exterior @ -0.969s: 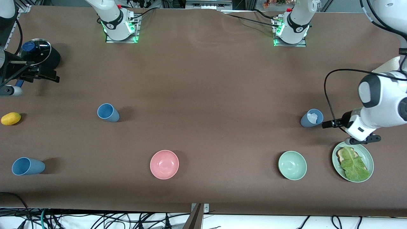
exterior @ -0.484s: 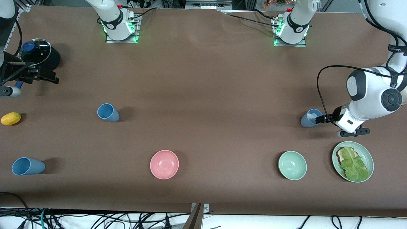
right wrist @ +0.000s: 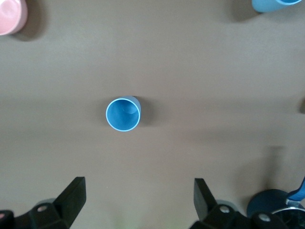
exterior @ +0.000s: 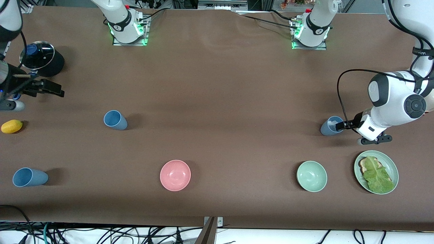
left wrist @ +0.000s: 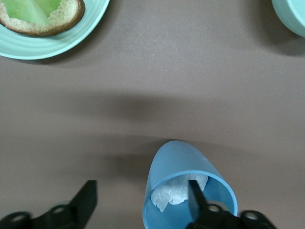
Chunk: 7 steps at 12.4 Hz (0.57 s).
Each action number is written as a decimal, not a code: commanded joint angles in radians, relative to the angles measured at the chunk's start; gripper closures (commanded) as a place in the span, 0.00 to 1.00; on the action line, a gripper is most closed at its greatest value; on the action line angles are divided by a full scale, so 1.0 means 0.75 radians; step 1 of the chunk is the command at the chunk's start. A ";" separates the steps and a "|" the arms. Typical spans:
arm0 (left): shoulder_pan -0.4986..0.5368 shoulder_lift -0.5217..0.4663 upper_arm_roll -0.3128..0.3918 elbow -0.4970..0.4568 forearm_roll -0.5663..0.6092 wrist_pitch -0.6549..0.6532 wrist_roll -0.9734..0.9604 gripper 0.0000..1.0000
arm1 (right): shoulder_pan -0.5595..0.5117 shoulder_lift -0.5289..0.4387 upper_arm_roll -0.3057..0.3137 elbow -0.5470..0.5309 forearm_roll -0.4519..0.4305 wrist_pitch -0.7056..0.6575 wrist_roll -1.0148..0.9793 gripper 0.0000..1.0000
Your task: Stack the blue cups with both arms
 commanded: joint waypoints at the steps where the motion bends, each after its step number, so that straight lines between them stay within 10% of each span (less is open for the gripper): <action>1: 0.000 0.001 -0.002 -0.014 -0.016 0.016 -0.007 0.78 | -0.029 0.118 0.010 0.026 0.003 0.012 -0.019 0.00; 2: 0.000 0.005 -0.004 -0.010 -0.020 0.016 -0.009 1.00 | -0.029 0.124 0.010 0.026 -0.001 0.016 -0.027 0.00; 7: -0.045 0.007 -0.004 0.064 -0.106 0.006 -0.096 1.00 | -0.021 0.086 0.027 -0.182 0.013 0.187 -0.044 0.00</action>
